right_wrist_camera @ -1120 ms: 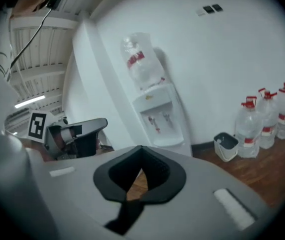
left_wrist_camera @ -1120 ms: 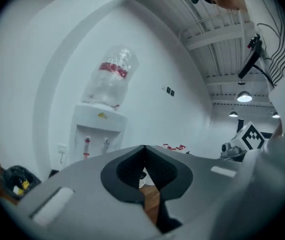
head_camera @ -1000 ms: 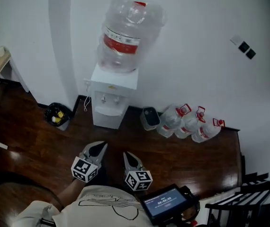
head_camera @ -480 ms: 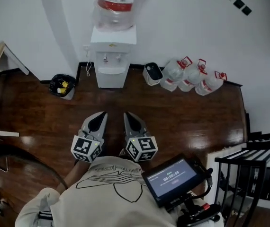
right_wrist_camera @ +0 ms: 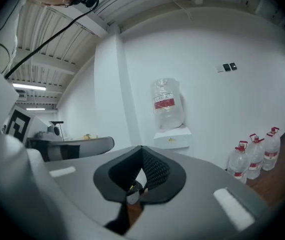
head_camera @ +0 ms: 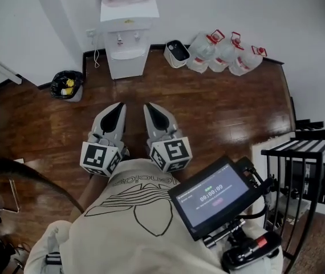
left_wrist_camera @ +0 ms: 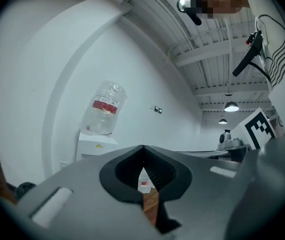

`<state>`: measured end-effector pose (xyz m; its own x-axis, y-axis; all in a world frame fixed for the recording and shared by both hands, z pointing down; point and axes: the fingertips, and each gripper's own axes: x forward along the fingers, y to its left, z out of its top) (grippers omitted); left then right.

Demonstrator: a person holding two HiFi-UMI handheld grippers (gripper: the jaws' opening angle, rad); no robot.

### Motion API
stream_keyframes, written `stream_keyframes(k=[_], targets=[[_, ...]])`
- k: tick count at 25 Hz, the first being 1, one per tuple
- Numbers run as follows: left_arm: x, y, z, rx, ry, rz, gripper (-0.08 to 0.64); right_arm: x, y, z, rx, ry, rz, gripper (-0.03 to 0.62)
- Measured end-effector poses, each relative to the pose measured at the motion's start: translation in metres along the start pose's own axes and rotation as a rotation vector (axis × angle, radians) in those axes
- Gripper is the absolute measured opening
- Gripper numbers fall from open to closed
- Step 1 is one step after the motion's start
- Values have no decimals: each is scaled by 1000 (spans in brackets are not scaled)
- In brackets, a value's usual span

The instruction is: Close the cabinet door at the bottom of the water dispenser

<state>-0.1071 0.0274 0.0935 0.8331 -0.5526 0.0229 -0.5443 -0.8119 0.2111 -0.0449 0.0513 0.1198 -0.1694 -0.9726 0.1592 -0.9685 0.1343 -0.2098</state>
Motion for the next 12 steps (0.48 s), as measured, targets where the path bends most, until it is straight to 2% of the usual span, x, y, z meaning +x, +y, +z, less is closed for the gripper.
stream_keyframes(k=[7, 12], targets=[[10, -22, -4, 11, 4, -12, 3, -5, -2, 5, -36, 13, 61, 2], [26, -22, 3, 18, -17, -13, 2, -1, -16, 19, -51, -7, 70, 2]])
